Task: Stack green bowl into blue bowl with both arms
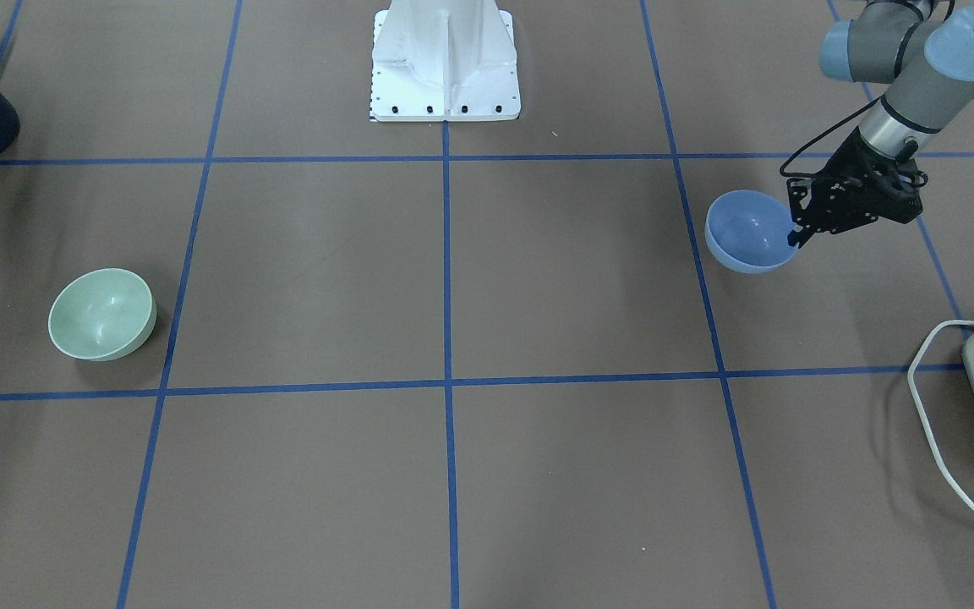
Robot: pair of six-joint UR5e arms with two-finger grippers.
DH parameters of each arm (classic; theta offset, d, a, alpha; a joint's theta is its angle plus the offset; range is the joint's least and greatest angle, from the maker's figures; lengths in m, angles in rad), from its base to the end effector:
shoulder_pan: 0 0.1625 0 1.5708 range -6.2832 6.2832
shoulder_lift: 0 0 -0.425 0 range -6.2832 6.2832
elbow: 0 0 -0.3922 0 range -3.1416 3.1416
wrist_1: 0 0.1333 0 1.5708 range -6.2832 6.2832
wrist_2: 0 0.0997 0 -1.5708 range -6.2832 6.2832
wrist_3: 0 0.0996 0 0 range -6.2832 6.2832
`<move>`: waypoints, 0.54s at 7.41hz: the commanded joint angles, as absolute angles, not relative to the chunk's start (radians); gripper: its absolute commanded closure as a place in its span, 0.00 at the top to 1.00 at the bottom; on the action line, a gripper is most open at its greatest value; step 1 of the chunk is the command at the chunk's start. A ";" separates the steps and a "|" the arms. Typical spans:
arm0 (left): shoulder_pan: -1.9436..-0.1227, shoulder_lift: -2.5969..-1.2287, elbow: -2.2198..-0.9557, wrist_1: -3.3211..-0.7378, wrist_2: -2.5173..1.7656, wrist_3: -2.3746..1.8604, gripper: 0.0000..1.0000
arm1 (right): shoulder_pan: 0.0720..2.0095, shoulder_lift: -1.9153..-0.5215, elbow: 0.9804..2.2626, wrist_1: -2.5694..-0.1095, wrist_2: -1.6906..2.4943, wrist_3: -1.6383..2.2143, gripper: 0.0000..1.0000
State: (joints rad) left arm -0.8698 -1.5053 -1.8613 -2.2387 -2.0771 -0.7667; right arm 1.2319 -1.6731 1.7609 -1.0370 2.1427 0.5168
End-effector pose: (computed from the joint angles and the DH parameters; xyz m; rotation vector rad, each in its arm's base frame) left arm 0.2478 -0.4254 0.4761 0.3320 0.9343 0.1657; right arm -0.0837 -0.4764 0.5609 0.3199 -0.7530 -0.0098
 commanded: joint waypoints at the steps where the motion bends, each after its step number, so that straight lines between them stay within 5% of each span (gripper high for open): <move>1: -0.836 -1.781 -1.878 -1.950 -2.069 -0.848 0.00 | 1.232 -1.672 1.758 -1.037 2.143 0.522 1.00; 4: -0.659 -2.157 -1.733 -1.735 -1.974 -1.021 0.00 | 1.232 -1.671 1.756 -1.037 2.141 0.525 1.00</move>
